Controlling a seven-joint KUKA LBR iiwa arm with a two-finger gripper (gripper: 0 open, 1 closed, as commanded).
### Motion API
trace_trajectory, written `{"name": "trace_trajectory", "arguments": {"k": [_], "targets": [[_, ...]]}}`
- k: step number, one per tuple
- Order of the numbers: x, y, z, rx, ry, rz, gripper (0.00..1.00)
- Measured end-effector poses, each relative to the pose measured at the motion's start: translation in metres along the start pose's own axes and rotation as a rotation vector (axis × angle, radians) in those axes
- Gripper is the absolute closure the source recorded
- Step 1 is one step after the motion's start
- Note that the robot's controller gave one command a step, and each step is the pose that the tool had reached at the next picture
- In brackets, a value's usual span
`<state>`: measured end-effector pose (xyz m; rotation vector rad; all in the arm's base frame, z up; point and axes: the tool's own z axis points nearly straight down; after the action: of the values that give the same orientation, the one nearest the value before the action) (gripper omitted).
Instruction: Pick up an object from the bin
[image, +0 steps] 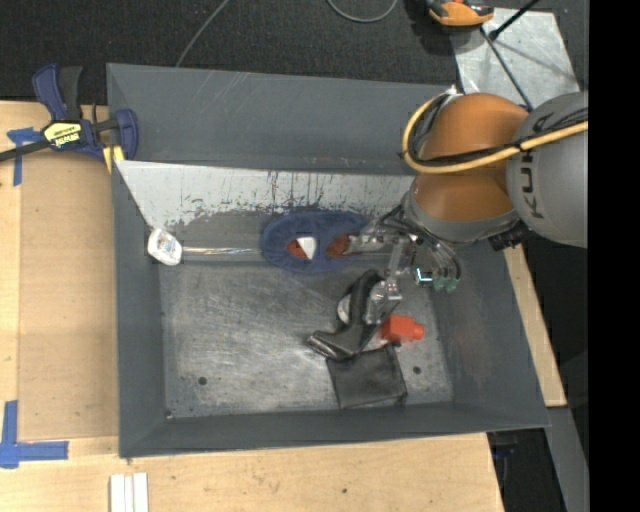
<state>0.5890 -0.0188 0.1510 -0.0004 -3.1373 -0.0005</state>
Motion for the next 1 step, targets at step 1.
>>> {"name": "trace_trajectory", "arguments": {"k": [1], "targets": [[-0.015,-0.0229,0.035,0.0,-0.02,-0.042,0.0]]}}
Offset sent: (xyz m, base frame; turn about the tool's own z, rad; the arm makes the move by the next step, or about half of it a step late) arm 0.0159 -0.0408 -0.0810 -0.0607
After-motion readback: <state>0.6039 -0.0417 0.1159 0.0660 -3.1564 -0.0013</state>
